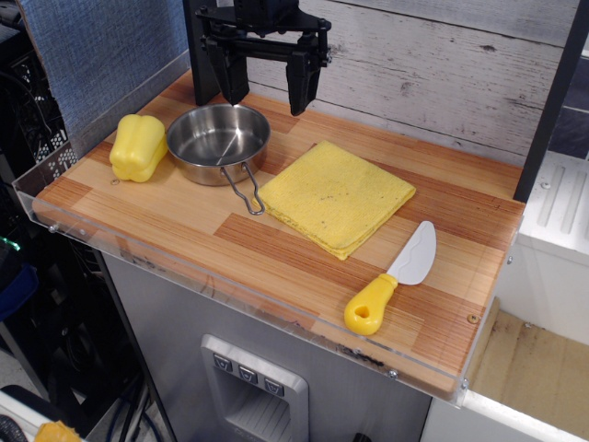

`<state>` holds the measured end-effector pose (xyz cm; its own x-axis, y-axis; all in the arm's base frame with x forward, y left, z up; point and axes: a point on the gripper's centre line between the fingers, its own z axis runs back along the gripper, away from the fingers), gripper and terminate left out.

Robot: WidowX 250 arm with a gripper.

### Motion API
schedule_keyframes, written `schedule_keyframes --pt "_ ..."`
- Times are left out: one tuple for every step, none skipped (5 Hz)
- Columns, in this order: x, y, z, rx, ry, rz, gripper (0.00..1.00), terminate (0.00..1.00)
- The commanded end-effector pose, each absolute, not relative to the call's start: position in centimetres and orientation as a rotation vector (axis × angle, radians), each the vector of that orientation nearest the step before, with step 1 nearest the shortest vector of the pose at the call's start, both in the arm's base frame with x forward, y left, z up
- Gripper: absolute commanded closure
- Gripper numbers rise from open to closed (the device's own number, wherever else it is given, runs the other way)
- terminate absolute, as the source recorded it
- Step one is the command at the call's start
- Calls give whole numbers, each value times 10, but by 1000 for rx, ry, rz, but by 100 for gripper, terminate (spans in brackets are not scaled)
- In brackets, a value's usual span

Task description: Move pot to left of towel

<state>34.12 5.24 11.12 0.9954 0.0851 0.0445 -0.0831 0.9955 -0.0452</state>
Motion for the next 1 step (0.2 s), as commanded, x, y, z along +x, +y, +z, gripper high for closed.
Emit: schedule_keyframes --pt "335 53 135 -32 -118 83 0 100"
